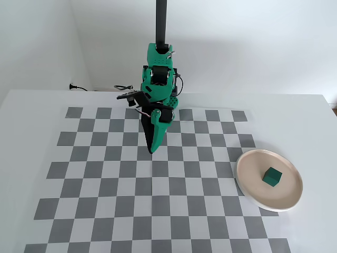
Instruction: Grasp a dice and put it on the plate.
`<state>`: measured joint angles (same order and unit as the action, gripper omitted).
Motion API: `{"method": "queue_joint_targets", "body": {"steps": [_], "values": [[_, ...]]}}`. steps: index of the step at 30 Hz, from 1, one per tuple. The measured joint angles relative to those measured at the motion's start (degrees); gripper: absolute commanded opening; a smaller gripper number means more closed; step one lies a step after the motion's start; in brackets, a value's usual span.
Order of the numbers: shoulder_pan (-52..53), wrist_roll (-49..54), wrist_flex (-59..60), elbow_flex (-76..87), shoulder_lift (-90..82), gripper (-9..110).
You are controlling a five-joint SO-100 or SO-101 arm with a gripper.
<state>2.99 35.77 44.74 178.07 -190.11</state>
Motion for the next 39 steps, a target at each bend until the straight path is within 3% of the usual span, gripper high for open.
{"method": "queue_joint_targets", "body": {"steps": [5, 10, 16, 20, 39], "values": [[-0.1, -21.0, 2.5, 0.0, 0.0, -4], [-0.4, -31.6, 7.9, 0.0, 0.0, -4], [1.3, -34.6, 8.6, 0.0, 0.0, 5], [1.8, -35.4, 8.6, 0.0, 0.0, -4], [1.8, -35.4, 8.6, 0.0, 0.0, -4]]}}
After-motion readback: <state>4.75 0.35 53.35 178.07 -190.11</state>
